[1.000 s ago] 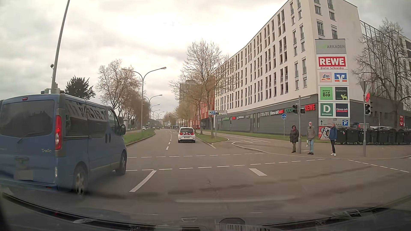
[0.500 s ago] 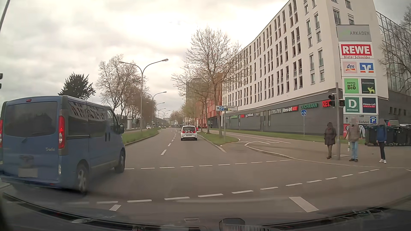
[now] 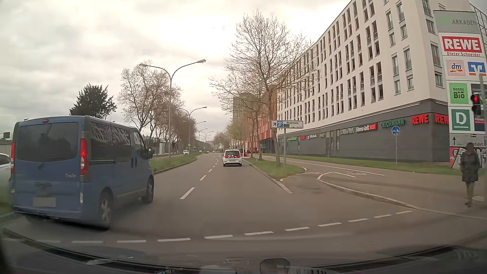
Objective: Follow the waypoints while adhering to traffic rules and regulations
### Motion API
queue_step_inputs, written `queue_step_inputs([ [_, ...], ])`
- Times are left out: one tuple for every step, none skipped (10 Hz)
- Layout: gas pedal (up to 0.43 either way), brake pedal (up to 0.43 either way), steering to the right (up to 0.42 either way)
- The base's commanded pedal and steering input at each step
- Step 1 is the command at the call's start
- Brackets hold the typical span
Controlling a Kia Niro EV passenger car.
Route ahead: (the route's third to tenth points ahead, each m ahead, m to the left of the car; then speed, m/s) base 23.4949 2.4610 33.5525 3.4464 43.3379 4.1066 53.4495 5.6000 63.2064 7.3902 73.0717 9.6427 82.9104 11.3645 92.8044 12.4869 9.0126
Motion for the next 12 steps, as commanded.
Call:
queue_step_inputs([
  [0.189, 0.0, -0.038],
  [0.189, 0.0, -0.034],
  [0.189, 0.0, -0.031],
  [0.189, 0.0, -0.025],
  [0.169, 0.0, -0.021],
  [0.169, 0.0, -0.017],
  [0.157, 0.0, -0.011],
  [0.157, 0.0, -0.007],
  [0.157, 0.0, -0.005],
  [0.157, 0.0, -0.005],
  [0.157, 0.0, -0.005],
  [0.157, 0.0, -0.004],
])
